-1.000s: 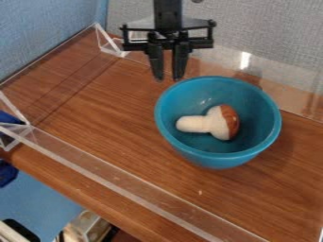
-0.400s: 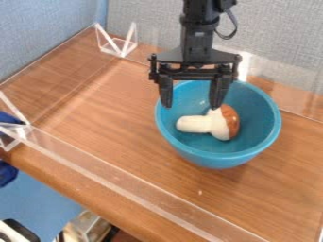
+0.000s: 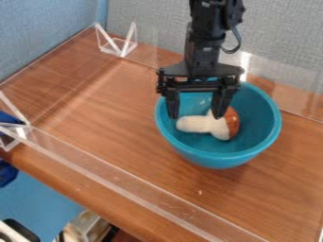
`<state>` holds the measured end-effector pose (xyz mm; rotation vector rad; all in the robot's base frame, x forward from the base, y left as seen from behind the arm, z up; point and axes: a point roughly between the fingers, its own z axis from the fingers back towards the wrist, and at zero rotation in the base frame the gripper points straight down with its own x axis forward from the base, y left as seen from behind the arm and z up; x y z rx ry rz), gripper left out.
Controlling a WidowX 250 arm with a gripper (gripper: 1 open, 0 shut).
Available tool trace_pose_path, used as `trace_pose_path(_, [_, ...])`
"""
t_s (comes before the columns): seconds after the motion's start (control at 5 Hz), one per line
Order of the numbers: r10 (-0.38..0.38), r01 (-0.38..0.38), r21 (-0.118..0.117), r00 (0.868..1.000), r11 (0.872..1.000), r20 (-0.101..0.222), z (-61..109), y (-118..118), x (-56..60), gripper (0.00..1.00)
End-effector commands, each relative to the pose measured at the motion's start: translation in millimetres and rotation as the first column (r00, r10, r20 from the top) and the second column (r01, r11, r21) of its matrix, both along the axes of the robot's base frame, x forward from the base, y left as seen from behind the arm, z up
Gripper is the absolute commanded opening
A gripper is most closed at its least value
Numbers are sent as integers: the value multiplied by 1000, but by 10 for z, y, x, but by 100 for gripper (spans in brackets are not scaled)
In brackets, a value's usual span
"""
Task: Remove the mushroom from inside the blue bowl and put it on the table
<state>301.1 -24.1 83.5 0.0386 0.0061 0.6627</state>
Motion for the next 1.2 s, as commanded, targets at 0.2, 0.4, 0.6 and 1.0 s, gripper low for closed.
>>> trace_pose_path(0.2, [-68,68,15,996,998,49,-107,-239,238,100])
trace_pose_path(0.4, [-83,83,20,995,996,47,-162,-258,320,0])
trace_pose_path(0.6, [-59,58,22,997,998,50,-190,-283,282,0])
trace_pose_path(1.0, [27,-23,-41,994,999,106,187,-268,176,0])
